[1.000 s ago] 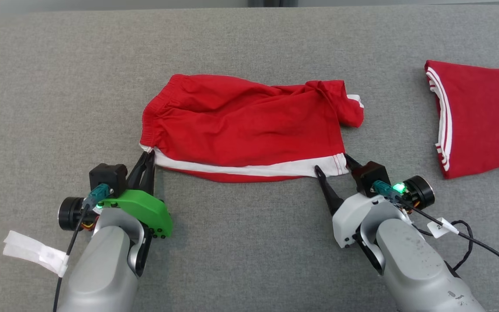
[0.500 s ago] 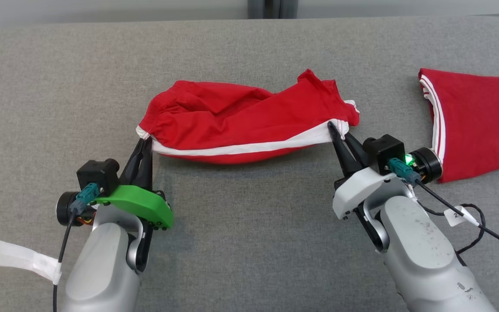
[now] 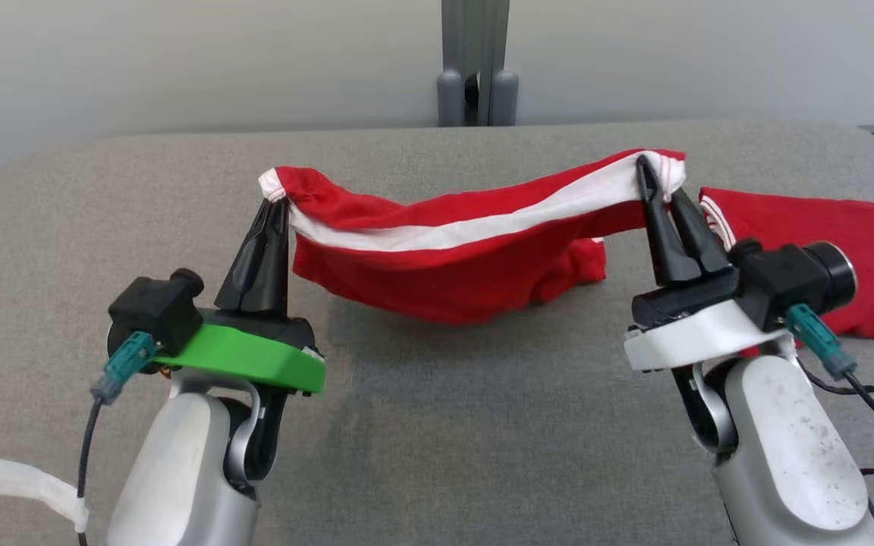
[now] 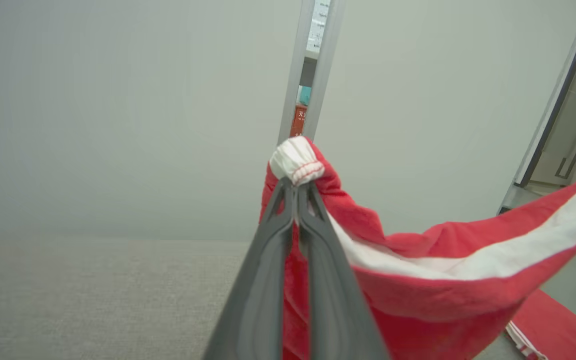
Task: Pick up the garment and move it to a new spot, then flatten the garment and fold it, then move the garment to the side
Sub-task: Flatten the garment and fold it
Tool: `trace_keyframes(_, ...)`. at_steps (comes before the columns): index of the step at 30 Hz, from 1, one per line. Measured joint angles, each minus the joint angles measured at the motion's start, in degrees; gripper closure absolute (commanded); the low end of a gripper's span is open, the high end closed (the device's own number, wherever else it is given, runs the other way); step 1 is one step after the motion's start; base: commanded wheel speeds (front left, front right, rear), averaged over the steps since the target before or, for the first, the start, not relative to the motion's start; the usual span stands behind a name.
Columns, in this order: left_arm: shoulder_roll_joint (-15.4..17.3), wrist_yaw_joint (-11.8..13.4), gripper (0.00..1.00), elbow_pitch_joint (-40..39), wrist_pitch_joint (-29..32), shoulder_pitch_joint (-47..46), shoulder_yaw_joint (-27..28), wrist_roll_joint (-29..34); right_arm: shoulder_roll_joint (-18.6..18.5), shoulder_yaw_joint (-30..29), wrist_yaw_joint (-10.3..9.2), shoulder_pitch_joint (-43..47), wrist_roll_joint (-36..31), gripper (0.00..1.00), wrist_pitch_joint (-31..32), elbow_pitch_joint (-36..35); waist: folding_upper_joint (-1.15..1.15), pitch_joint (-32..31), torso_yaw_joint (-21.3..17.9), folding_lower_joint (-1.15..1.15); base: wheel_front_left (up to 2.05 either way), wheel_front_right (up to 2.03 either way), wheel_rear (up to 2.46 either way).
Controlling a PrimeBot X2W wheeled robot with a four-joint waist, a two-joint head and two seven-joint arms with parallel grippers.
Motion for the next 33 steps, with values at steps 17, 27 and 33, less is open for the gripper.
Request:
trace_keyframes(17, 4.5, 4.5, 1.00, -35.0, 17.7, 4.6, 2.8, -5.6, -0.8, -3.8, 0.00, 8.5, -1.6, 1.00, 10.4, -33.3, 0.00, -4.8, 0.4, 0.00, 0.00, 0.00, 0.00)
trace_keyframes(27, 6.2, 4.3, 1.00, -21.1, 17.3, -9.9, 5.6, -5.8, -2.0, -3.0, 0.01, -7.7, -0.3, 1.00, 6.3, -13.7, 0.00, 2.0, -0.3, 0.00, 0.00, 0.00, 0.00)
trace_keyframes(33, 5.5, 3.2, 1.00, -8.3, 13.2, -27.4, 5.6, -4.3, -0.9, -3.1, 0.01, -26.4, -1.8, 1.00, 1.5, -1.2, 0.00, 7.7, -1.3, 0.00, 0.00, 0.00, 0.00)
